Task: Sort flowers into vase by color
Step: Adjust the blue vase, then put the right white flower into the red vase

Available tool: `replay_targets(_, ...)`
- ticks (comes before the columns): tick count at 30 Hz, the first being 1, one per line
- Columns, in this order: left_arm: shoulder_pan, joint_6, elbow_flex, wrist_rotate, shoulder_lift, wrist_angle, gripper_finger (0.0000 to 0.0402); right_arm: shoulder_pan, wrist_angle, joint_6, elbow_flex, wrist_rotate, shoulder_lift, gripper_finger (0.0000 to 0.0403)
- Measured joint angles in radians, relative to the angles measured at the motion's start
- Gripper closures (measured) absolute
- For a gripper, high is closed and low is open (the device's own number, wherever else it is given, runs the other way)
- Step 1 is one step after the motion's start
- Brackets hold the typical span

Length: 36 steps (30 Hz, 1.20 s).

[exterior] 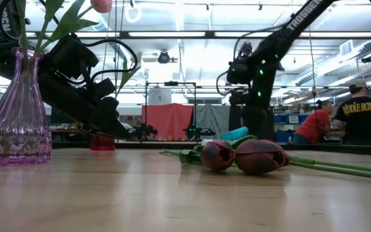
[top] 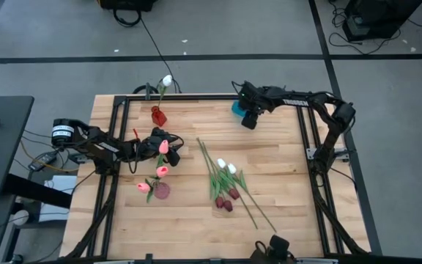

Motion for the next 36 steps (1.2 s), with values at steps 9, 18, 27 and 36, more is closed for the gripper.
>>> replay_targets(9, 0.0, -0.004, 0.0, 0.015, 0.0, 0.001, 0.022, 0.081, -0.399, 0.1, 0.179, -0.018, 0.0, 0.0249)
replay_targets(18, 0.0, -0.004, 0.0, 0.019, 0.0, 0.03, 0.022, 0.123, -0.734, 0.25, 0.277, -0.126, 0.0, 0.0249)
replay_targets(27, 0.0, -0.004, 0.0, 0.041, 0.0, 0.036, 0.022, 0.126, -0.876, 0.302, 0.277, -0.19, 0.0, 0.0252)
replay_targets(36, 0.0, -0.023, 0.0, 0.08, 0.0, 0.038, 0.022, 0.156, -0.818, 0.318, 0.276, -0.237, 0.0, 0.0243)
